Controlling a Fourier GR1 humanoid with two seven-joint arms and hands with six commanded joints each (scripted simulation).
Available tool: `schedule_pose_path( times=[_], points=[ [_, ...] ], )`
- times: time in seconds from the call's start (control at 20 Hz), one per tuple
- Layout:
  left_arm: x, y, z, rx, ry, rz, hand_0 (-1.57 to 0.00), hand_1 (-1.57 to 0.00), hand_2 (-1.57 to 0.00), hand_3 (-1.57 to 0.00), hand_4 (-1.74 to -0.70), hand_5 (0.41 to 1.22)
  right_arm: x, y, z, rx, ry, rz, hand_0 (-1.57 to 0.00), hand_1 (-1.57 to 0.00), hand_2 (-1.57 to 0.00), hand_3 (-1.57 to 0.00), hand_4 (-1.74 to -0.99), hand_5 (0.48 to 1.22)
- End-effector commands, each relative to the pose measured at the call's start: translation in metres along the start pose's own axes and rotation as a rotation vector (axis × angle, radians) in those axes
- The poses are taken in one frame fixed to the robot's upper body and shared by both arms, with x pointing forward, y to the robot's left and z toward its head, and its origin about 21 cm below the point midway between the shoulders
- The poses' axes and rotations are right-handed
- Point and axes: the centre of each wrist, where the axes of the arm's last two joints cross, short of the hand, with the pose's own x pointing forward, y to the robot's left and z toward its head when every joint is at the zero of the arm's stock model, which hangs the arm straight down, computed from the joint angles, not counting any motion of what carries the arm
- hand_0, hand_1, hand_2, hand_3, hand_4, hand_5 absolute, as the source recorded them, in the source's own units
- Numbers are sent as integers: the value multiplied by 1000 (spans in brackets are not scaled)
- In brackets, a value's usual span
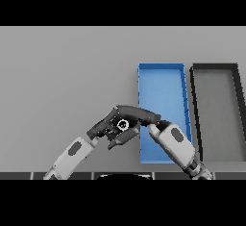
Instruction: Pick up the blue pipe and place it into the blue bin.
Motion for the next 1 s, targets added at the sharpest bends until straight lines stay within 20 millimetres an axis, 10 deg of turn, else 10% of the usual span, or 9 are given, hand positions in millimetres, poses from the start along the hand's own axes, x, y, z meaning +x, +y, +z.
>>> schedule_pose_path(
  times=[0.0,0.4,0.7,0.95],
  points=[
    [-2,-3,0,11,-18,42,-1246,-1217,-1115,-1166,-1655,1221,-2,-1,0,0,-7,-24,-1291,-1285,-1298,-1178,-1495,826],
    [-2,-2,6,26,-61,101,-1516,-1512,-1388,-1503,-1727,1221,-3,7,4,-14,-109,43,-1524,-1523,-1525,-1505,-1475,1155],
    [-2,9,6,-81,-54,-115,-473,-443,-399,-436,-1143,1187,3,6,1,-31,-59,13,-1559,-1558,-1559,-1554,-1491,1204],
    [-5,16,6,-45,6,-146,-154,-145,-130,-142,-942,785,1,10,2,-13,-92,16,-1567,-1567,-1567,-1565,-1496,1215]
  ],
)
